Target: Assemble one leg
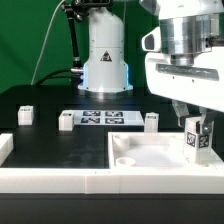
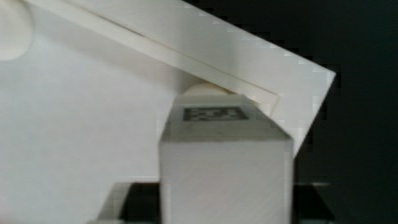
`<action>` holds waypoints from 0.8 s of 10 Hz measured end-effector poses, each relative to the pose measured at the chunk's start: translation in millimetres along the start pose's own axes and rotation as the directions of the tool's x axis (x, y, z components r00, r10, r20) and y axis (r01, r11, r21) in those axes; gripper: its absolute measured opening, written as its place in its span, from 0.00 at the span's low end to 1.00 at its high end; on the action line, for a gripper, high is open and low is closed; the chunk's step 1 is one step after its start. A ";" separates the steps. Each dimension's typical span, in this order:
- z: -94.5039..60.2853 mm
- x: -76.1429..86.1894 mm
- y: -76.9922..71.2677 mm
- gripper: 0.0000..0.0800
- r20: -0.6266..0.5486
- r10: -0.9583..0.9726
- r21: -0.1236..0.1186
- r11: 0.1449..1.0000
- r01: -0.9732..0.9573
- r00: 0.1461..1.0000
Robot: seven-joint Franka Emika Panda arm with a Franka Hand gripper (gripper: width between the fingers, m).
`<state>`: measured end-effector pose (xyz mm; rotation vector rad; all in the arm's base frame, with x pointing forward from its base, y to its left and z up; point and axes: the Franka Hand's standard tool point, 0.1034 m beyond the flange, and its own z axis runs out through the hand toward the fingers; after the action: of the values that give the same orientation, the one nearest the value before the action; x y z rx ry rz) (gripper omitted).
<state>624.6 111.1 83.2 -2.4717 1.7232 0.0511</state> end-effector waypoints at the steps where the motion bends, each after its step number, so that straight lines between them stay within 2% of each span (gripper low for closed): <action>1: 0.3 -1.1 0.0 0.37 0.007 0.067 0.002 0.998 -0.067 0.998; 3: 0.6 -2.4 -0.1 0.67 0.008 -0.023 0.001 1.000 0.023 1.000; 4: 0.9 -6.3 0.8 0.67 0.015 -0.066 -0.011 0.998 0.066 0.998; 5: 0.8 -8.0 0.3 0.78 0.013 -0.176 -0.013 0.984 0.176 0.984; 7: 2.4 -14.2 -0.4 0.80 0.017 -0.420 -0.012 0.907 0.420 0.907; 8: 3.6 -16.9 -0.6 0.81 0.012 -0.545 -0.019 0.838 0.545 0.838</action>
Offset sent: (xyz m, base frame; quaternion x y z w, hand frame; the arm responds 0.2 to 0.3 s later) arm -0.0046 0.0111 0.0027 -0.0489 -0.0094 -0.1064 0.9931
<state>619.4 127.5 81.3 -2.8700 0.9505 0.0200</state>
